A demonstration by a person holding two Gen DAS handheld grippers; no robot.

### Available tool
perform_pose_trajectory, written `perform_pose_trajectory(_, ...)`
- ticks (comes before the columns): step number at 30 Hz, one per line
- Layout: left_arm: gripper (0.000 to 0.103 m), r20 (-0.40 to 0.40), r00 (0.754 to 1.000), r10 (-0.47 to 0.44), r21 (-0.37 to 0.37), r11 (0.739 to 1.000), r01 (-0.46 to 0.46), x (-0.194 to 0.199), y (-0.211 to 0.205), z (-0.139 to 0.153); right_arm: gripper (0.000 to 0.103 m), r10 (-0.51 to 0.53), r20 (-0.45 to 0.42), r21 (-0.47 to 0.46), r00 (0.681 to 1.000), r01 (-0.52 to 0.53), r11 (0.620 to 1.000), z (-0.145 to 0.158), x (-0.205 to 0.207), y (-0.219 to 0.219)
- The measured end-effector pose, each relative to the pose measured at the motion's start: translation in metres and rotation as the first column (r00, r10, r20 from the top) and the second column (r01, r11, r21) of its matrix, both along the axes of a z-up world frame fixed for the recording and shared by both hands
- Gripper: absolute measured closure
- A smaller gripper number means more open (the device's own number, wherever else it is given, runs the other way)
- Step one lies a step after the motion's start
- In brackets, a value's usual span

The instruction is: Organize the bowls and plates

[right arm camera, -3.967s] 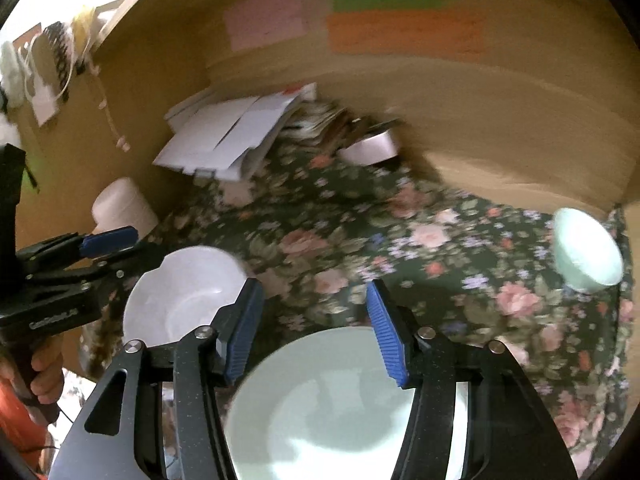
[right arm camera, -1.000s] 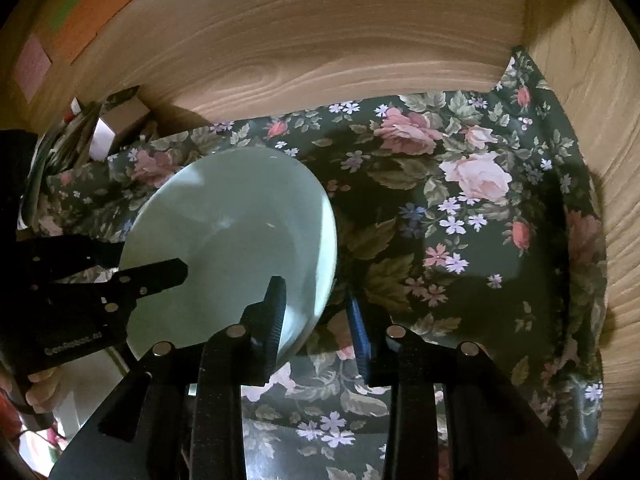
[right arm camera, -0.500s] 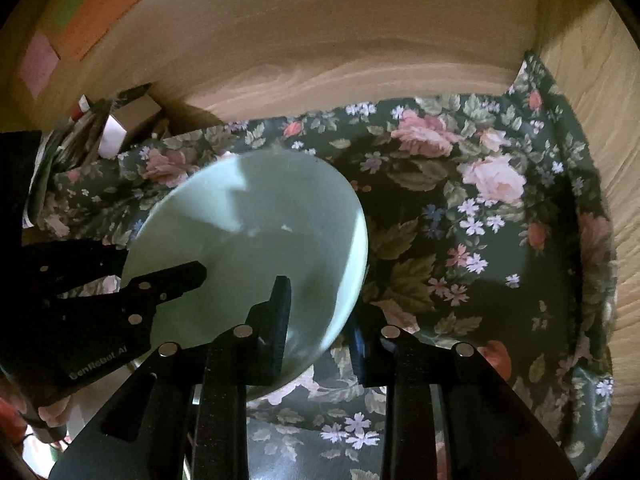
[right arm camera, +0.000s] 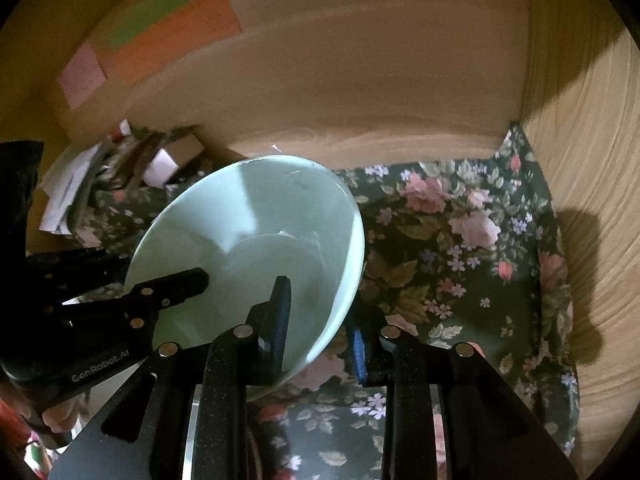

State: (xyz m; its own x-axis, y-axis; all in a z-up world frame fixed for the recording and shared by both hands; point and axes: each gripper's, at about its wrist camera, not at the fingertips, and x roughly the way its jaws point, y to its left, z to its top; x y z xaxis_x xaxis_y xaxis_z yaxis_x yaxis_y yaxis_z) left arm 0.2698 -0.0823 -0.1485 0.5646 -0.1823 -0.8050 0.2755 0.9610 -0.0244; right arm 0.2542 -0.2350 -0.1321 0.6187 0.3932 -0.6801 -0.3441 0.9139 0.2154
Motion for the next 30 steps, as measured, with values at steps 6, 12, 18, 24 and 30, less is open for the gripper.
perform_pose_trajectory(6, 0.076, 0.045, 0.999, 0.022, -0.023, 1.0, -0.021, -0.023, 0.014, 0.017, 0.079, 0.017, 0.04, 0.01, 0.999, -0.018, 1.0, 0.018, -0.019, 0.011)
perform_pose_trajectory(12, 0.076, 0.075, 0.996, 0.053, -0.041, 0.998, -0.05, -0.046, 0.032, 0.026, 0.079, 0.048, 0.069, 0.006, 0.996, -0.049, 0.999, 0.027, -0.035, 0.026)
perform_pose_trajectory(18, 0.076, 0.092, 0.991, 0.092, -0.049, 0.995, -0.088, -0.067, 0.051, 0.031, 0.079, 0.084, 0.089, 0.016, 0.993, -0.085, 0.996, 0.032, -0.051, 0.046)
perform_pose_trajectory(24, 0.076, 0.106, 0.986, 0.132, -0.053, 0.991, -0.127, -0.087, 0.075, 0.035, 0.079, 0.132, 0.104, 0.019, 0.986, -0.135, 0.991, 0.036, -0.064, 0.068)
perform_pose_trajectory(30, 0.076, 0.126, 0.975, 0.182, -0.05, 0.983, -0.177, -0.109, 0.101, 0.038, 0.079, 0.196, 0.11, 0.02, 0.974, -0.199, 0.98, 0.038, -0.076, 0.094)
